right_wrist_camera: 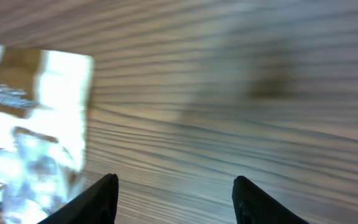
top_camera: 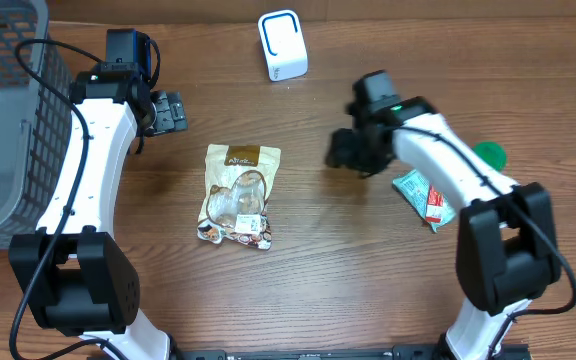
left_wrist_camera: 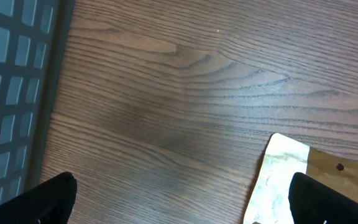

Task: Scan the item barcode

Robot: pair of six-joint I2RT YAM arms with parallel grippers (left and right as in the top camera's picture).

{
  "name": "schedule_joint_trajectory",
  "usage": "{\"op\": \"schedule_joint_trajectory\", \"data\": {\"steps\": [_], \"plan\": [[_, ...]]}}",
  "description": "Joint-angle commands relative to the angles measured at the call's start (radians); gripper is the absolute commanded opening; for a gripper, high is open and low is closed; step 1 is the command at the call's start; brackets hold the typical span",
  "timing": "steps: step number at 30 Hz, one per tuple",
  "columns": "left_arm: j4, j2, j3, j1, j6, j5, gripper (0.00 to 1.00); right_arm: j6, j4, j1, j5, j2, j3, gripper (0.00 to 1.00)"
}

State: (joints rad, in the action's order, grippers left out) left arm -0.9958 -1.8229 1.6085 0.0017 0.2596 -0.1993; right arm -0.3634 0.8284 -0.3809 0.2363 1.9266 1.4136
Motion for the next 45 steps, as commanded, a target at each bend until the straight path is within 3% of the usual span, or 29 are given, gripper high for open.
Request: {"op": "schedule_joint_trajectory", "data": {"steps": [1, 8, 15, 20, 25, 26, 28, 30, 34, 37, 45], "plan": [[0.002, -0.005, 0.01, 0.004, 0.01, -0.011, 1.0, -0.164, -0.057, -0.111, -0.074, -0.002, 0.001, 0.63], [0.002, -0.005, 0.01, 0.004, 0.01, -0.011, 1.0, -0.308, -0.115, -0.292, -0.267, -0.001, 0.0, 0.71], [0.008, -0.005, 0.01, 0.003, 0.015, -0.006, 1.0, -0.322, -0.174, -0.386, -0.314, -0.001, 0.0, 0.76], [0.036, -0.005, 0.01, 0.004, 0.018, 0.039, 1.0, -0.322, -0.165, -0.409, -0.314, -0.001, 0.0, 0.82], [-0.103, -0.005, 0.008, 0.003, 0.017, 0.198, 0.99, -0.321, -0.138, -0.41, -0.314, -0.001, 0.0, 0.88], [-0.127, -0.005, 0.002, 0.003, 0.017, 0.197, 0.97, -0.321, -0.133, -0.41, -0.314, -0.001, 0.0, 0.89], [-0.157, -0.005, -0.019, 0.003, 0.019, 0.203, 0.7, -0.321, -0.127, -0.41, -0.314, -0.001, 0.0, 0.89], [-0.152, -0.005, -0.07, 0.001, 0.026, 0.203, 0.49, -0.321, -0.128, -0.41, -0.314, -0.001, 0.0, 0.89], [-0.053, -0.005, -0.213, -0.01, 0.026, 0.217, 0.24, -0.322, -0.127, -0.409, -0.322, -0.001, 0.0, 0.89], [0.054, -0.005, -0.328, -0.027, 0.026, 0.251, 0.22, -0.321, -0.127, -0.409, -0.33, -0.001, 0.0, 0.93], [0.216, -0.005, -0.496, -0.09, 0.033, 0.286, 0.24, -0.322, -0.064, -0.349, -0.309, -0.001, 0.0, 0.91]]}}
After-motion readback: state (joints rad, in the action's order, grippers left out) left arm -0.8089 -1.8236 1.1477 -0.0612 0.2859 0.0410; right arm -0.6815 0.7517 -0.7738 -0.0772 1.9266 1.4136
